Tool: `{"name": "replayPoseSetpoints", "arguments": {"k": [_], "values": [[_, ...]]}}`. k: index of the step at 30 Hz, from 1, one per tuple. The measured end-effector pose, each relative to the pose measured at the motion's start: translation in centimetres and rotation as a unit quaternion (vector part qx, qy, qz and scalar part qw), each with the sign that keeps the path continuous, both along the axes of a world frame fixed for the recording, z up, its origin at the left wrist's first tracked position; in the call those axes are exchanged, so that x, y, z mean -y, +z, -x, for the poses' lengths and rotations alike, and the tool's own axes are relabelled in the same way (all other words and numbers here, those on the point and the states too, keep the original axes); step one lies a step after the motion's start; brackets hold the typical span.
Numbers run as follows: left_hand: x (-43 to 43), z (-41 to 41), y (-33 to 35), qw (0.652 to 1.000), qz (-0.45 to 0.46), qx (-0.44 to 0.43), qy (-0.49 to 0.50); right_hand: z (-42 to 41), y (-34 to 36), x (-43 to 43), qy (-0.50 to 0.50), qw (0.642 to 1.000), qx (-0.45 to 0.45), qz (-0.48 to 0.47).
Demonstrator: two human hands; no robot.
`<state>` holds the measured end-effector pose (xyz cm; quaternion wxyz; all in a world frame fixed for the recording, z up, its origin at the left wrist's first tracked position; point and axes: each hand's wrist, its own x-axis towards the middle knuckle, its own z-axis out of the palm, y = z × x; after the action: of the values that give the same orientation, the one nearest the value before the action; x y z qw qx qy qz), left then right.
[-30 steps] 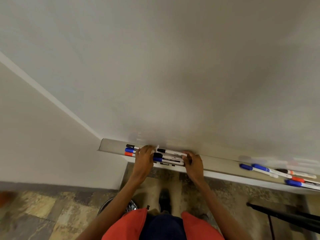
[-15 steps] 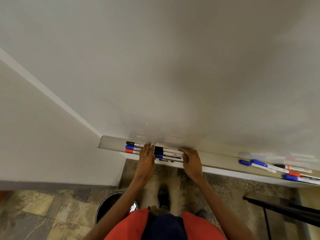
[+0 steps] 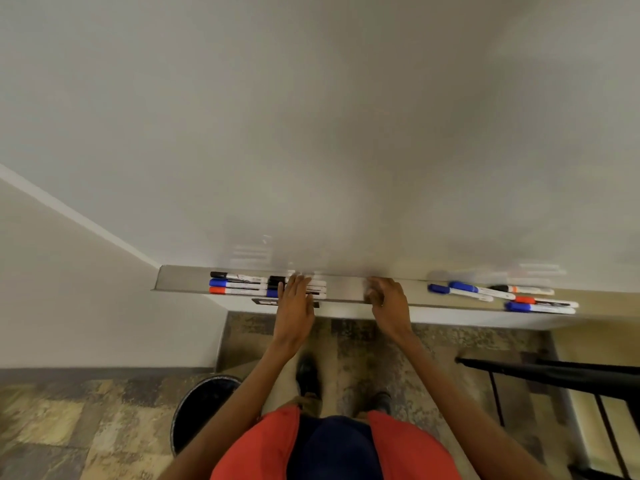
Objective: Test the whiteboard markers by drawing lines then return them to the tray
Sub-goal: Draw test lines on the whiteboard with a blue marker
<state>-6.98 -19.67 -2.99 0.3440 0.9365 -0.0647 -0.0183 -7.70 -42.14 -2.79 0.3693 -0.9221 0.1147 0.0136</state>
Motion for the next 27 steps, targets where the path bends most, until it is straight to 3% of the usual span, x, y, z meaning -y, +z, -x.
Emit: {"name": "replayPoseSetpoints", "arguments": {"k": [5, 8, 18, 22, 27], "values": [[6.3, 0.6, 0.7, 0.999, 0.018, 0.021, -0.034, 1.4, 0.3, 7.2, -0.026, 0.998, -0.022, 0.051], [10.4, 0.8, 0.7, 0.993, -0.028, 0.044, -0.108, 2.2, 1.4, 10.8, -0.048, 0.997, -0.011, 0.057], [23.4, -0.9, 1.3, 0.968, -0.123, 0.009, -0.217, 2.4, 0.5, 17.9, 0.052, 0.982, -0.019, 0.181], [25.5, 0.0, 0.5, 0.958, -0.192, -0.024, -0.212, 2.5, -0.1, 18.1, 0.081, 0.978, -0.018, 0.194], [25.1, 0.8, 0.2, 0.974, -0.146, -0.019, -0.175, 2.5, -0.4, 18.2, 0.149, 0.971, 0.015, 0.185]]}}
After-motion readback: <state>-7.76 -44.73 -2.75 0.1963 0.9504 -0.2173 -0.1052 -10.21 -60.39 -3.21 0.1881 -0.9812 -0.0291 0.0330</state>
